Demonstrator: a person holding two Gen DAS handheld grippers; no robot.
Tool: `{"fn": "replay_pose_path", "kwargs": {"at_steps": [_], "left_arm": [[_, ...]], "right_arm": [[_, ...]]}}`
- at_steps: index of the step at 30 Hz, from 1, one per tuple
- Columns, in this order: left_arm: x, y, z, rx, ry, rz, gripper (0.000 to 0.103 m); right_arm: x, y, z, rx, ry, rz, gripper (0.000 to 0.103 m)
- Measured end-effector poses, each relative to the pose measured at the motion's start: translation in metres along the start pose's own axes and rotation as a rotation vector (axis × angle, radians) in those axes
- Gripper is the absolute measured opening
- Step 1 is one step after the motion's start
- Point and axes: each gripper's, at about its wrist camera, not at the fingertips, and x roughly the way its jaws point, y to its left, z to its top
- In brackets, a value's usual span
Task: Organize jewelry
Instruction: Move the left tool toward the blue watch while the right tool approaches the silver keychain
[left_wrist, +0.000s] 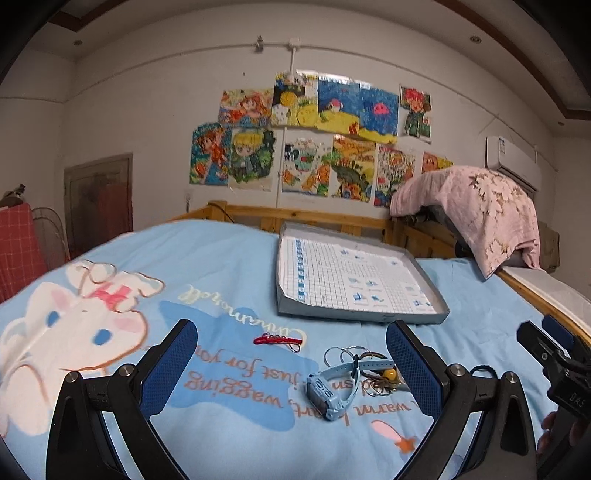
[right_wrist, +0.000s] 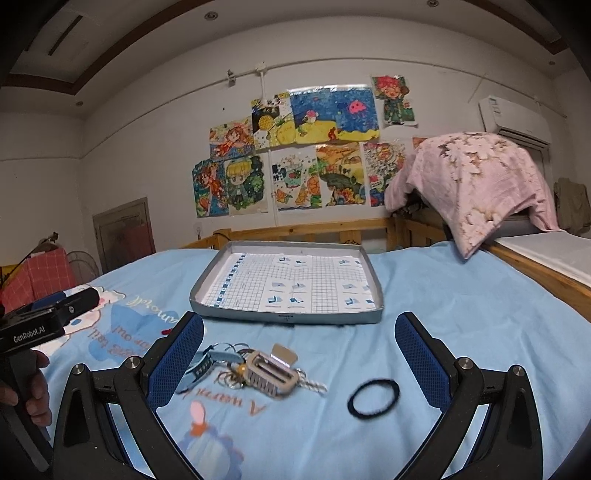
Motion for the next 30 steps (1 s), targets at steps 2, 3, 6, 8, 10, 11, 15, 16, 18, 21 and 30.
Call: {"fn": "replay_pose_path", "kwargs": {"at_steps": [2, 3, 6, 8, 10, 11, 15, 16, 18, 21, 30], "left_arm": [[0.018, 0.001, -0.004, 0.003, 0.038, -0.003, 0.103], [0.025, 0.001, -0.006, 0.001, 0.053, -0.003, 0.103], [0.045, 0.002, -0.013, -0.010, 0.105, -0.004, 0.103], [0.054, 0.001, -0.020, -0.009, 0.139, -0.005, 0.103], [0.062, 0.001, -0.026, -0.006, 0.168, -0.010, 0.103], [0.066, 0.000, -0.030, -0.005, 0.186, -0.012, 0.103], [0.077, -0.002, -0.039, 0.003, 0.229, -0.037, 0.103], [0.078, -0.003, -0.040, 0.007, 0.235, -0.046, 0.103], [0.082, -0.006, -0.041, 0.017, 0.247, -0.062, 0.099], [0.088, -0.007, -0.043, 0.017, 0.269, -0.073, 0.089], [0.102, -0.010, -0.048, -0.012, 0.337, -0.106, 0.066]], "right_arm": [[0.020, 0.000, 0.000, -0.011, 0.025, 0.003, 0.102], [0.028, -0.001, -0.001, -0.008, 0.039, 0.008, 0.102], [0.052, -0.005, -0.005, 0.015, 0.084, 0.042, 0.102], [0.064, -0.007, -0.009, 0.022, 0.116, 0.061, 0.102], [0.076, -0.007, -0.017, 0.036, 0.156, 0.077, 0.102], [0.080, -0.008, -0.020, 0.044, 0.166, 0.079, 0.102], [0.087, -0.011, -0.030, 0.069, 0.190, 0.100, 0.097], [0.089, -0.011, -0.032, 0.070, 0.197, 0.104, 0.095], [0.096, -0.009, -0.035, 0.067, 0.222, 0.113, 0.082], [0.109, -0.008, -0.038, 0.084, 0.262, 0.131, 0.062], [0.140, 0.002, -0.047, 0.079, 0.350, 0.196, 0.048]]}}
